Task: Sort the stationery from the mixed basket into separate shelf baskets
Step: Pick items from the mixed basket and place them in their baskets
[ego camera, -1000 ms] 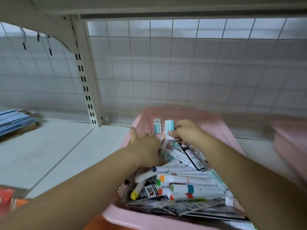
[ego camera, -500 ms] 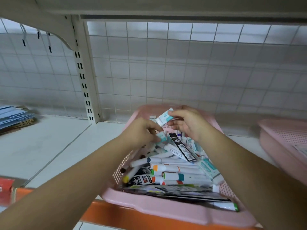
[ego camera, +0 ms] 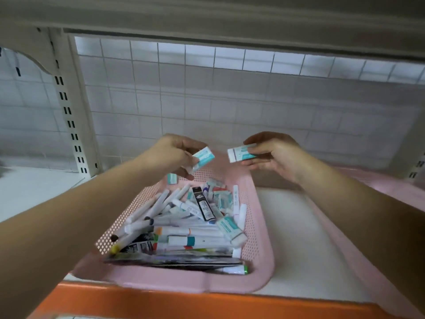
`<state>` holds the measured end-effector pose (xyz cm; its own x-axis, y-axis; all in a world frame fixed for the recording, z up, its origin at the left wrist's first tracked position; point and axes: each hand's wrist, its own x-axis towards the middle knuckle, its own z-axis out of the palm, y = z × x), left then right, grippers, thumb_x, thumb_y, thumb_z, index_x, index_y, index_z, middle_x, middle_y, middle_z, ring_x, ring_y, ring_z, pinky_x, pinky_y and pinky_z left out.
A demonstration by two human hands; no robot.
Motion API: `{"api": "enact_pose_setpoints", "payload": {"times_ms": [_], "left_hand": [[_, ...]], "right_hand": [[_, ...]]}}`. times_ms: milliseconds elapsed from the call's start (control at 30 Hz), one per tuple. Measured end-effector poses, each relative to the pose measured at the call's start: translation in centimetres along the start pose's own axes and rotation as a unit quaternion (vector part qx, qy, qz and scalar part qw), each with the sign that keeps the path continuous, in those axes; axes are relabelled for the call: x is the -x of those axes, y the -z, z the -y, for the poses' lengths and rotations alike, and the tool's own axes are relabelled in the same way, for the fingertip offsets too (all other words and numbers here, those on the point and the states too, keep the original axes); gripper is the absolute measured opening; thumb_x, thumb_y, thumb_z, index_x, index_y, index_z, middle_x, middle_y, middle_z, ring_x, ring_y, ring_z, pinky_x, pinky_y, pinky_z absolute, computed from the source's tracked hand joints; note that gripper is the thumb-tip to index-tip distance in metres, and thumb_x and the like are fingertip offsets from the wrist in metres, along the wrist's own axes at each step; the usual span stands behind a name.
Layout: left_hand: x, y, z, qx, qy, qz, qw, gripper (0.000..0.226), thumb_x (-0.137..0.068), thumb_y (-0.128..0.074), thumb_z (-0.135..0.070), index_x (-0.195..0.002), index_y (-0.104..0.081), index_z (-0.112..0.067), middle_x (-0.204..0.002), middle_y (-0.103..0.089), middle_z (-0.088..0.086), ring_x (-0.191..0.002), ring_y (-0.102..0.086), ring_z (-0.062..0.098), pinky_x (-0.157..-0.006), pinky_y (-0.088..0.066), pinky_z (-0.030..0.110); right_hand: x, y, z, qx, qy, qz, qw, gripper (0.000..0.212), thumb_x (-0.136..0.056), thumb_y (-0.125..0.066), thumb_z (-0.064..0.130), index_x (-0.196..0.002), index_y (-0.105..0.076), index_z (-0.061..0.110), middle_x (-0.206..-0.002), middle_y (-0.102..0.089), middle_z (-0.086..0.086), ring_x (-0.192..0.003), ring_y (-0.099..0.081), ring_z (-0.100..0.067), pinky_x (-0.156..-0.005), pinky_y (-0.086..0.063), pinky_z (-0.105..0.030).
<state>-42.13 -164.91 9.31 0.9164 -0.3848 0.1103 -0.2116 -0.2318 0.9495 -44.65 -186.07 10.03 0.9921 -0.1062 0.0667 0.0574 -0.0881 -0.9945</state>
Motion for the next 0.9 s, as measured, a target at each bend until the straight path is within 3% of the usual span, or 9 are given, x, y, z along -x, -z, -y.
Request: {"api": "enact_pose_setpoints", "payload": {"times_ms": [233,367,433,533,600,733,900], "left_hand": [[-2.7,-9.7,-4.1,-0.016,-0.032,0.048,0.998,0.042,-0.079,-0.051,0.018,-0.101,-0.065,-0.014,-0.085,-0.063,0.004,-0.069,-0.059,0.02,-0.066,-0.058,0.036],[-3.8,-15.9,-5.6,-0.066,-0.039,0.104,0.992,0.036,-0.079,-0.051,0.015,-0.096,-0.068,-0.013,-0.081,-0.061,0.005,-0.063,-0.055,0.017,-0.05,-0.053,0.024],[-4.3,-18.8,-6.4,-0.086,-0.04,0.127,0.987,0.036,-0.08,-0.051,0.014,-0.097,-0.068,-0.013,-0.083,-0.06,0.004,-0.062,-0.054,0.013,-0.046,-0.05,0.022],[-4.9,-22.9,-7.4,-0.108,-0.047,0.141,0.983,0.034,-0.081,-0.052,0.013,-0.101,-0.067,-0.01,-0.085,-0.059,0.004,-0.066,-0.056,0.011,-0.056,-0.053,0.023],[-4.9,-25.6,-7.7,-0.133,-0.064,0.145,0.978,0.033,-0.081,-0.053,0.014,-0.105,-0.066,-0.004,-0.084,-0.06,0.005,-0.066,-0.054,0.008,-0.057,-0.048,0.016],[-4.9,-29.9,-7.0,-0.171,-0.076,0.152,0.97,0.028,-0.083,-0.057,0.009,-0.107,-0.066,-0.001,-0.081,-0.062,0.003,-0.065,-0.054,0.007,-0.055,-0.044,0.011],[-4.6,-32.8,-5.8,-0.26,-0.079,0.142,0.952,0.021,-0.087,-0.061,-0.008,-0.105,-0.069,-0.014,-0.093,-0.064,-0.001,-0.078,-0.057,0.007,-0.062,-0.044,0.008]], "right_hand": [[3.3,10.3,0.5,0.096,-0.012,-0.081,0.992,0.023,-0.076,-0.062,-0.005,-0.071,-0.068,0.016,-0.063,-0.07,-0.001,-0.065,-0.062,-0.014,-0.058,-0.042,-0.021],[5.7,16.7,0.1,0.128,-0.039,-0.12,0.984,0.023,-0.076,-0.064,-0.006,-0.071,-0.068,0.017,-0.071,-0.069,-0.008,-0.069,-0.06,-0.019,-0.062,-0.043,-0.024],[6.8,19.7,-0.2,0.154,-0.046,-0.133,0.978,0.022,-0.076,-0.066,-0.004,-0.074,-0.068,0.018,-0.073,-0.068,-0.005,-0.065,-0.059,-0.014,-0.057,-0.044,-0.02],[8.3,23.7,-1.0,0.163,-0.054,-0.149,0.974,0.023,-0.076,-0.067,-0.004,-0.073,-0.068,0.019,-0.061,-0.069,0.001,-0.058,-0.06,-0.01,-0.055,-0.045,-0.018],[9.2,25.9,-1.8,0.188,-0.065,-0.154,0.968,0.023,-0.076,-0.067,-0.004,-0.072,-0.068,0.019,-0.053,-0.066,0.006,-0.051,-0.057,-0.006,-0.052,-0.043,-0.017],[10.8,28.3,-2.8,0.276,-0.09,-0.123,0.949,0.018,-0.076,-0.066,-0.004,-0.08,-0.071,0.012,-0.058,-0.062,0.003,-0.047,-0.047,-0.004,-0.038,-0.032,-0.011],[11.8,29.1,-4.8,0.312,-0.143,-0.011,0.939,0.023,-0.077,-0.063,-0.01,-0.069,-0.066,0.012,-0.058,-0.059,-0.005,-0.038,-0.048,-0.004,-0.036,-0.035,-0.013]]}}
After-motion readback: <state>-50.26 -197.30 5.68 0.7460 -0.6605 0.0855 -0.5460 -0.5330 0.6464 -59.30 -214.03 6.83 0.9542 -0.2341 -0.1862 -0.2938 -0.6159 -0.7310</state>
